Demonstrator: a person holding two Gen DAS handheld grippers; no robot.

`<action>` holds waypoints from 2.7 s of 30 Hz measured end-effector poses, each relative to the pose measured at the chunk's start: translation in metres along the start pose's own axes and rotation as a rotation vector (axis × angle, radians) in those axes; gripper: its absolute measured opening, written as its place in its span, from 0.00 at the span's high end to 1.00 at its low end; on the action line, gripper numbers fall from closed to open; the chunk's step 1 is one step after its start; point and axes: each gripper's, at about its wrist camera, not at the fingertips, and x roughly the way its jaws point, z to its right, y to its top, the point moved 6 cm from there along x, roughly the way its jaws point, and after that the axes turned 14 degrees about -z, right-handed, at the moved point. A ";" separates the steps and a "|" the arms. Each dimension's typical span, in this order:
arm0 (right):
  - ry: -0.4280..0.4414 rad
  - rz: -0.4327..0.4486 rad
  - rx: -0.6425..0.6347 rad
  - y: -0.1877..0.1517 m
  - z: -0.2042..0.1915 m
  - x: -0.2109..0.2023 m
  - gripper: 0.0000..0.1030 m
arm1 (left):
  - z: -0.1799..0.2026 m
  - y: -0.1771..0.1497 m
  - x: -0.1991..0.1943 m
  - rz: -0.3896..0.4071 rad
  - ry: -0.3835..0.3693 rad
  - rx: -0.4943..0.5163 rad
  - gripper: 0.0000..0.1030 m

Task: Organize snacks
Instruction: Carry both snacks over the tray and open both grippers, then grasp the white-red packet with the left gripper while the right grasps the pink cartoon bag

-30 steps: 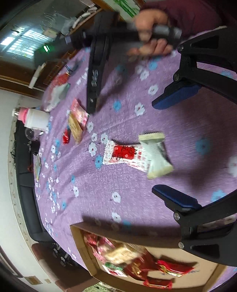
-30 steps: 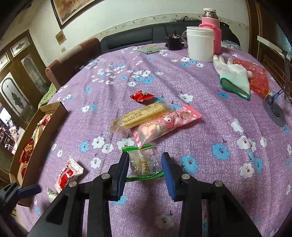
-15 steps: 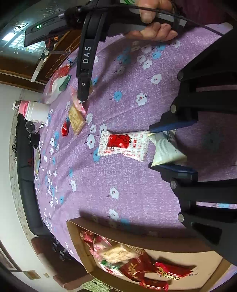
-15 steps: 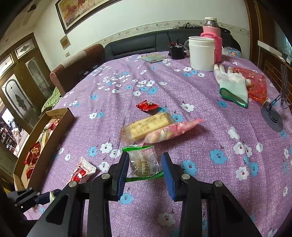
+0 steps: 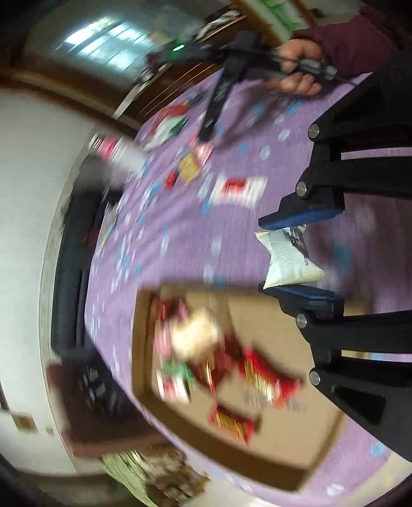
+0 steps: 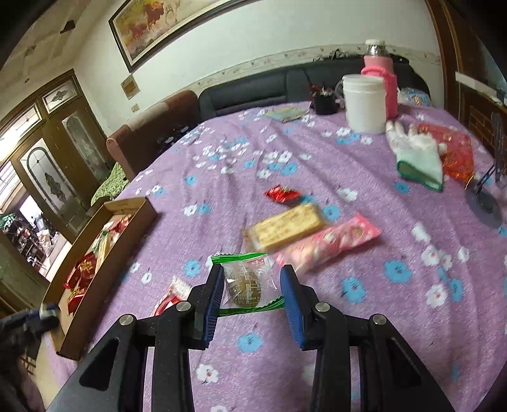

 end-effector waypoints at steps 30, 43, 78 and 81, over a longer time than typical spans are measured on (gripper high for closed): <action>0.044 -0.243 -0.577 -0.057 -0.293 0.089 0.59 | -0.179 -0.011 -0.017 0.027 0.035 -0.352 0.35; 0.043 -0.152 -0.527 -0.055 -0.262 0.048 0.42 | -0.160 -0.020 -0.040 0.063 -0.003 -0.372 0.25; -0.208 -0.100 0.168 0.032 0.048 0.040 0.72 | 0.060 -0.009 0.002 -0.070 -0.051 0.121 0.15; -0.221 -0.100 0.193 0.029 0.061 0.031 0.74 | 0.076 0.000 0.015 -0.076 -0.036 0.155 0.15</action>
